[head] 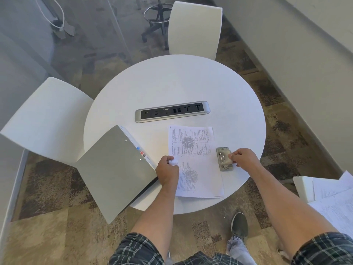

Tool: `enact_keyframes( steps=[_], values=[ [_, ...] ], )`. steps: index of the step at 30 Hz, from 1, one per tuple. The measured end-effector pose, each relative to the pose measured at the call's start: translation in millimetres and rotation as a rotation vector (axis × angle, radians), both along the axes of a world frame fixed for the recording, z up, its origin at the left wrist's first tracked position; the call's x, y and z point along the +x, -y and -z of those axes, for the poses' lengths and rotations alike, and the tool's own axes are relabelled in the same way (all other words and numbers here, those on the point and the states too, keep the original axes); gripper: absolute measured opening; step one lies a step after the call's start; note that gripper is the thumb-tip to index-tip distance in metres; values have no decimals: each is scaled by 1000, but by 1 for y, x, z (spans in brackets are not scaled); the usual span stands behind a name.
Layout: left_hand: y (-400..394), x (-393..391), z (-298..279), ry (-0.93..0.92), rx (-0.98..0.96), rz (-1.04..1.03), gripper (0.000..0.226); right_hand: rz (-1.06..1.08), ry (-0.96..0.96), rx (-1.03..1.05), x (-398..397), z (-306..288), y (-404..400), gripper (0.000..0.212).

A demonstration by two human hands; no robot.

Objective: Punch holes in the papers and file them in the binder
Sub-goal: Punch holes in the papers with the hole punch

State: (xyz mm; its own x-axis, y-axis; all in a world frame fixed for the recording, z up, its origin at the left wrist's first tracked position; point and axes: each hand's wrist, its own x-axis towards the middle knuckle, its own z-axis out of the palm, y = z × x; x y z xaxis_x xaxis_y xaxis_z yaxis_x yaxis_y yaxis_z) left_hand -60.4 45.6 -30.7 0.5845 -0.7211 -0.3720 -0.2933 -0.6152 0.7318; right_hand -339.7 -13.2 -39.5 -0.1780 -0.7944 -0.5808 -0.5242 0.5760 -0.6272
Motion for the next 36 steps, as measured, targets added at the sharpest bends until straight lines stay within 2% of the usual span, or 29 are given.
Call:
enact_keyframes(
  steps=[13,22,30,36],
  values=[
    [1,3,0,-82,-42,-41,41,-10,14,17,-2,-1,5,19],
    [1,-4,4,-74,32,25,40,-6,17,21,-2,-1,5,18],
    [5,-5,6,-84,27,-5,42,-8,30,17,-2,1,2,19],
    [-2,-2,11,-75,28,55,36,-6,56,6,7,3,-3,25]
  ],
)
